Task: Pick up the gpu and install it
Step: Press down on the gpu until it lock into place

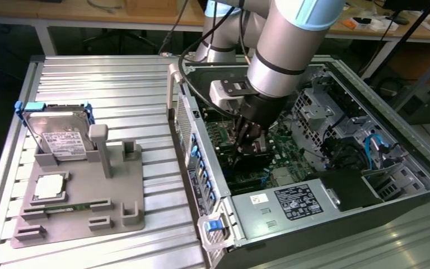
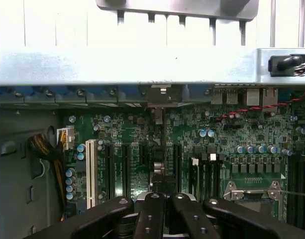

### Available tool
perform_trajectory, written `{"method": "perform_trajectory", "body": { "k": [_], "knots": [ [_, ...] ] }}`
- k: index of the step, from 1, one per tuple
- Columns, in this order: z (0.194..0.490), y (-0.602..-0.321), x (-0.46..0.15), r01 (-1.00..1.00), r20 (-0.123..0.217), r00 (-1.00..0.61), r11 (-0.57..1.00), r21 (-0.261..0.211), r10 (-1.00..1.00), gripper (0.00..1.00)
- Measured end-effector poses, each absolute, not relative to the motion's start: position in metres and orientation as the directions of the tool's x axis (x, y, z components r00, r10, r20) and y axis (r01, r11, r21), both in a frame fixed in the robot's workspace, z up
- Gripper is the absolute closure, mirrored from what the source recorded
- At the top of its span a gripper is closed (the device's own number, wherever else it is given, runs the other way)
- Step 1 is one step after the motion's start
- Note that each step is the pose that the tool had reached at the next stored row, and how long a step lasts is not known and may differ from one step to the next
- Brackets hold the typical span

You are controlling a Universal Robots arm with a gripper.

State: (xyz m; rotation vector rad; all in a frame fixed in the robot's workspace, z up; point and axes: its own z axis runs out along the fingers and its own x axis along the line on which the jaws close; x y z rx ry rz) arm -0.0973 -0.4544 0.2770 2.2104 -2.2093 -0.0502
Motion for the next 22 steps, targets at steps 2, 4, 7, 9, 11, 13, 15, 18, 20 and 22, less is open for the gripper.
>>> {"method": "perform_trajectory", "body": {
  "k": [2, 4, 7, 9, 11, 13, 15, 18, 20, 22],
  "knots": [
    [0.275, -0.456, -0.097, -0.999, -0.011, 0.000, -0.001, 0.034, -1.000, 0.89],
    [0.276, -0.456, -0.097, -0.999, -0.012, 0.000, -0.001, 0.034, -1.000, 0.89],
    [0.286, -0.456, -0.097, -0.999, -0.012, 0.000, -0.001, 0.034, -1.000, 0.89],
    [0.285, -0.456, -0.095, -0.999, -0.013, 0.000, -0.001, 0.034, -1.000, 0.89],
    [0.285, -0.457, -0.088, -0.999, -0.013, 0.000, -0.001, 0.034, -1.000, 0.89],
    [0.284, -0.457, -0.080, -0.999, -0.013, 0.002, -0.002, 0.035, -1.000, 0.89],
    [0.283, -0.457, -0.077, -0.999, -0.011, 0.019, -0.020, 0.035, -1.000, 0.89],
    [0.282, -0.457, -0.077, -0.997, -0.009, 0.066, -0.066, 0.038, -0.998, 0.89],
    [0.282, -0.457, -0.077, -0.997, -0.009, 0.066, -0.066, 0.038, -0.998, 0.89],
    [0.281, -0.457, -0.077, -0.997, -0.010, 0.066, -0.066, 0.037, -0.998, 0.89]
  ]
}}
